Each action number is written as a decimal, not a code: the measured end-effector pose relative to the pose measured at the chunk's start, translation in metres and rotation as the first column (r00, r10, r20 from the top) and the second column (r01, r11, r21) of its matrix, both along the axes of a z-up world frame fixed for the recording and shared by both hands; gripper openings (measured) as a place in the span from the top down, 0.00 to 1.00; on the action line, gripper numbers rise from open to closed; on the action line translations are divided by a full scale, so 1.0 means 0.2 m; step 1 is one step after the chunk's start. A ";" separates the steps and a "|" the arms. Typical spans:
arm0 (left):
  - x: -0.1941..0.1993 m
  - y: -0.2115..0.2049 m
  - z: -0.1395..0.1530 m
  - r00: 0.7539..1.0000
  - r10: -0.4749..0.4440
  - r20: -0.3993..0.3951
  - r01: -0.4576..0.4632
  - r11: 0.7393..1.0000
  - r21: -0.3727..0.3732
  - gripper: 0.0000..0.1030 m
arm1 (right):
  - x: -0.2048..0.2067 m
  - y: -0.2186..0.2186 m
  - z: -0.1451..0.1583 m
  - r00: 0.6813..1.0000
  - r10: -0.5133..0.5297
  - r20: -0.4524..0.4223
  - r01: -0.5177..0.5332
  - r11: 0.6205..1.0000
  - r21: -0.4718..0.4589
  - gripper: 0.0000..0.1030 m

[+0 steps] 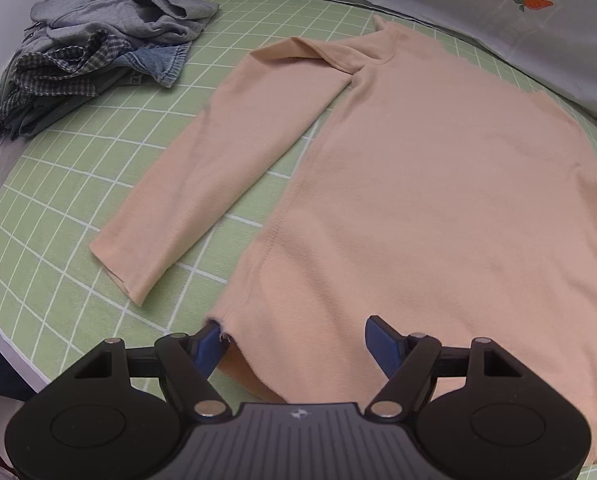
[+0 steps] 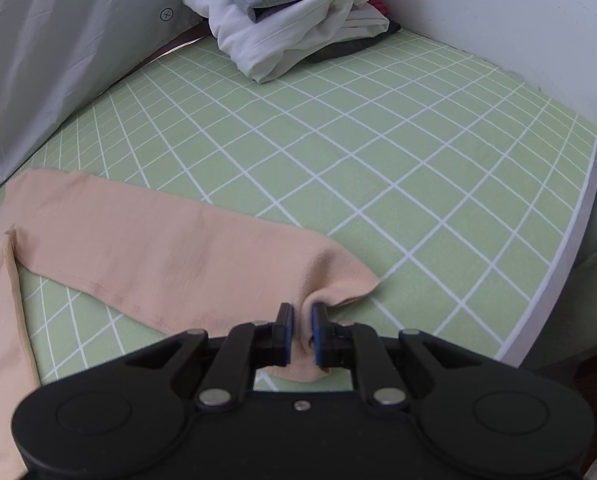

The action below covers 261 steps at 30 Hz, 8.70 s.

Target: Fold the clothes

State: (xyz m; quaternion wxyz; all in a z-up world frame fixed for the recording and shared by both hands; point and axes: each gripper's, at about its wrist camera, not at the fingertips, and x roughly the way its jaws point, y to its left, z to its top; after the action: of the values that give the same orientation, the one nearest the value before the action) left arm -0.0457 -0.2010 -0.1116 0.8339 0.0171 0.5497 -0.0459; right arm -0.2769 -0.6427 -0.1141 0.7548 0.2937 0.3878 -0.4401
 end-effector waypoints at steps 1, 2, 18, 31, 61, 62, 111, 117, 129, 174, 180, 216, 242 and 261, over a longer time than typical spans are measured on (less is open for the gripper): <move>0.01 0.05 -0.01 1.000 0.010 -0.004 -0.010 1.000 -0.020 0.28 | 0.00 0.03 0.00 1.000 -0.004 -0.007 0.004 1.000 -0.006 0.89; 0.02 0.09 -0.01 1.000 0.018 -0.008 -0.018 0.999 -0.034 0.28 | 0.00 0.05 0.00 1.000 -0.015 -0.009 0.015 1.000 -0.009 0.88; 0.38 0.61 -0.02 0.996 0.093 -0.014 -0.094 0.995 -0.039 0.27 | 0.17 0.56 0.03 1.000 -0.009 -0.030 0.009 1.000 -0.011 0.29; 0.46 0.57 -0.09 0.996 -0.089 -0.031 0.088 0.996 -0.006 0.56 | 0.40 0.82 0.02 0.994 0.095 -0.047 -0.096 0.995 -0.023 0.29; 0.22 0.54 -0.06 0.902 -0.347 0.257 0.274 0.920 0.281 0.94 | 0.40 0.82 -0.02 0.987 0.150 -0.065 -0.149 0.989 0.009 0.28; 0.23 0.54 -0.05 0.902 -0.346 0.259 0.273 0.921 0.279 0.94 | 0.41 0.82 -0.01 0.985 0.160 -0.071 -0.161 0.987 0.000 0.28; 1.08 1.10 -0.08 0.983 0.182 0.020 -0.174 0.961 -0.215 0.94 | 2.40 1.50 -0.23 0.909 -0.141 0.393 -0.221 0.637 0.739 0.93; 1.08 1.08 -0.04 0.983 0.167 0.079 -0.152 0.974 -0.165 0.94 | 2.38 1.46 -0.15 0.882 -0.111 0.457 -0.289 0.640 0.712 0.95; 0.80 0.92 0.18 0.892 -0.155 0.424 0.120 0.987 0.108 0.94 | 2.18 1.39 -0.12 0.864 0.153 0.480 -0.413 0.760 0.501 0.95; 0.79 1.20 0.10 0.948 -0.053 0.315 0.012 0.991 0.131 0.91 | 1.26 1.14 -0.02 0.949 0.119 0.291 -0.220 0.912 0.345 0.54; 0.70 1.22 0.11 0.963 0.019 0.270 -0.041 0.996 0.077 0.64 | 1.05 1.06 0.03 0.970 0.089 0.227 -0.146 0.957 0.249 0.43; -0.09 0.19 -0.09 0.991 -0.131 0.029 0.132 0.988 -0.076 0.97 | 0.43 0.66 0.02 0.812 0.583 0.000 -0.583 0.812 -0.002 0.58; -0.17 -0.04 -0.09 0.995 -0.089 0.049 0.085 0.993 0.078 0.96 | 0.06 -0.20 -0.09 0.930 0.362 -0.071 -0.368 0.921 -0.127 0.92; -0.18 -0.01 -0.09 0.997 -0.069 0.031 0.067 0.996 0.057 0.53 | 0.31 -0.01 0.01 0.929 0.371 0.005 -0.370 0.926 -0.081 0.43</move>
State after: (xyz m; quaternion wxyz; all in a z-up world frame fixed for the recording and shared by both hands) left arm -0.0810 -0.2027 -0.1295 0.8400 0.0602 0.5360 -0.0587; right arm -0.2159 -0.6443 -0.1116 0.8392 0.1898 0.4107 -0.3016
